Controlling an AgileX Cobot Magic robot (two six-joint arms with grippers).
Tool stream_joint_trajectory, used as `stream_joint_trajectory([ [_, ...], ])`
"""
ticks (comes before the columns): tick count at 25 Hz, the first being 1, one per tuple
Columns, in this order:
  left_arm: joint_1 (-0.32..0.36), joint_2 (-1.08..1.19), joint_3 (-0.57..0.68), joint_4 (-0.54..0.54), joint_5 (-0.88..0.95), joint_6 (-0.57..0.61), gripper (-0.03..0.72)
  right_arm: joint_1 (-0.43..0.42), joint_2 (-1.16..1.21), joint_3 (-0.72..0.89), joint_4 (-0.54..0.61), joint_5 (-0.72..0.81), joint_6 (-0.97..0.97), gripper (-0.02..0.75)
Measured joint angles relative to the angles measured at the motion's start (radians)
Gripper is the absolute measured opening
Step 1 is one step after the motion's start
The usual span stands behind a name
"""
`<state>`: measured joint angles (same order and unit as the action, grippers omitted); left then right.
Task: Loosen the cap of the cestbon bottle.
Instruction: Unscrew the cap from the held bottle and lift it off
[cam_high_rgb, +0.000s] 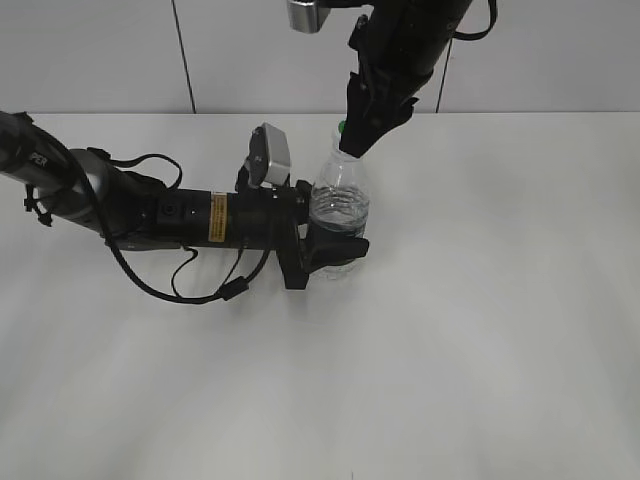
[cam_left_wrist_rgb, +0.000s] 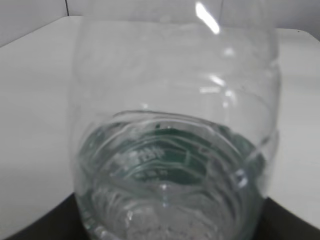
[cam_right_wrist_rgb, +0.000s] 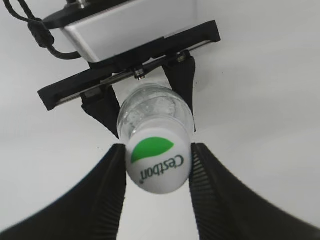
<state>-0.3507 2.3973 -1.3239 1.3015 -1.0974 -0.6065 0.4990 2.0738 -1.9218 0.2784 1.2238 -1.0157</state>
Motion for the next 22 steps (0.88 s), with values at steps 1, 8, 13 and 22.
stream_joint_trajectory([
  [1,0.000,0.000,0.000,0.000,0.000,0.000,0.408,0.000,0.000,0.000,-0.006,0.000,0.000,0.300],
  [8,0.000,0.000,0.000,0.003,0.003,0.000,0.408,0.000,0.000,0.000,-0.013,0.001,-0.069,0.300],
  [13,0.000,0.000,0.000,0.020,0.003,-0.005,0.408,0.000,0.000,0.000,-0.013,0.007,-0.152,0.298],
  [22,0.001,0.000,0.000,0.032,-0.004,-0.008,0.408,0.000,0.002,-0.048,-0.017,0.012,-0.215,0.291],
])
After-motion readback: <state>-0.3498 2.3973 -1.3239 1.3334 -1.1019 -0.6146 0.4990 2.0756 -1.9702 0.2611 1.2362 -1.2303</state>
